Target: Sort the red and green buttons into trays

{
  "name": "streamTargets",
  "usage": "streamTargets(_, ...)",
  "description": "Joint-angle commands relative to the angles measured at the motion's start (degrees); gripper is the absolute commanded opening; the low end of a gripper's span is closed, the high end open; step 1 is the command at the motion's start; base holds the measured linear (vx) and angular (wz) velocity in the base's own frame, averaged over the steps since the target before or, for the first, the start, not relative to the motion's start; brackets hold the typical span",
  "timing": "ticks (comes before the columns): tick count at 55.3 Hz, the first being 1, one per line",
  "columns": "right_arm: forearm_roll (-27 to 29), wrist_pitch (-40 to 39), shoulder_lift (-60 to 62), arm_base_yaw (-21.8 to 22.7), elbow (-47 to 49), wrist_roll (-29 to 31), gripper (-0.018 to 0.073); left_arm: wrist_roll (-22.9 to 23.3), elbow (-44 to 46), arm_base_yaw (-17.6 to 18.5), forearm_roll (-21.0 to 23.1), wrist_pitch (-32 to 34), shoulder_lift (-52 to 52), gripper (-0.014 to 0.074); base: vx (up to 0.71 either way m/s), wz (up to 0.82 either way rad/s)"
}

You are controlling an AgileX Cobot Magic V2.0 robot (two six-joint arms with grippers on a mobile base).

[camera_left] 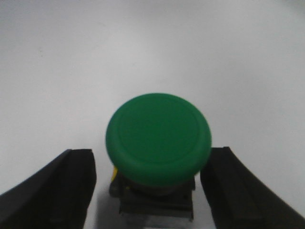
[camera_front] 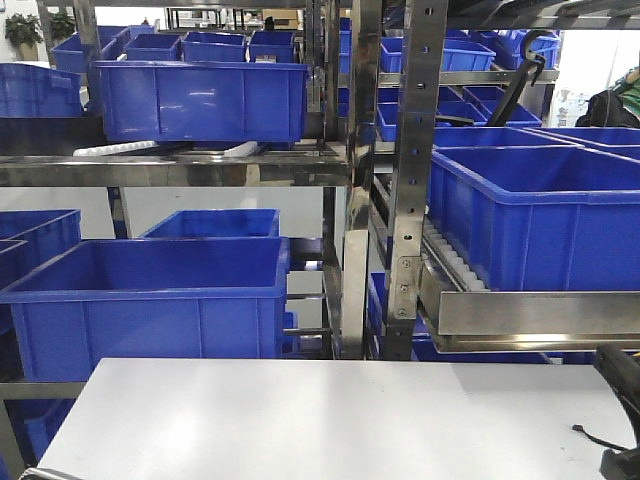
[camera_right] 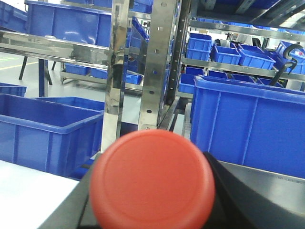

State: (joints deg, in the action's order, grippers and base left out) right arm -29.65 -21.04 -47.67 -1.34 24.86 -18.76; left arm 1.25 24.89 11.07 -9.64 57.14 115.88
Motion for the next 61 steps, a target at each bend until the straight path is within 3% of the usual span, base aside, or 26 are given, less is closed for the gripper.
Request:
streamTargets(1,0.2,-5.2,0.3,0.1,1.9,0.4,-0.0008,0.8,1.9,0.2,0.1,0.7,-2.0,0.0576,0.0,0.0)
streamTargets(10,0.2,-5.7,0.3,0.1,1.9,0.4,-0.0008,0.8,2.3,0.2,-2.5,-0.2,-2.0,0.0472,0.0,0.0)
streamTargets(25,0.2,-6.7,0.3,0.1,1.9,0.4,-0.0008,0.9,2.3,0.2,-2.7,-1.5,-3.3,0.0,0.0,0.0)
streamTargets(36,0.2,-6.0,0.3,0.1,1.9,0.3,-0.0008,4.4,2.3,0.2,-2.7,-10.9,-11.9,-0.0006,0.0,0.0)
streamTargets(45,0.2,-4.1,0.3,0.1,2.8,0.3,-0.0008,12.0,2.3,0.2,-4.1,-21.7,-24.2,-0.0004,0.0,0.0)
streamTargets(50,0.2,-2.7,0.3,0.1,3.5,0.3,-0.0008,18.5,2.3,0.2,-9.2,-26.4,-31.5,-0.0004,0.0,0.0)
streamTargets(61,0.2,-1.0,0.4,0.1,4.1,0.2,-0.0008,34.6,2.3,0.3,-25.7,-36.6,-48.2,-0.0001,0.0,0.0)
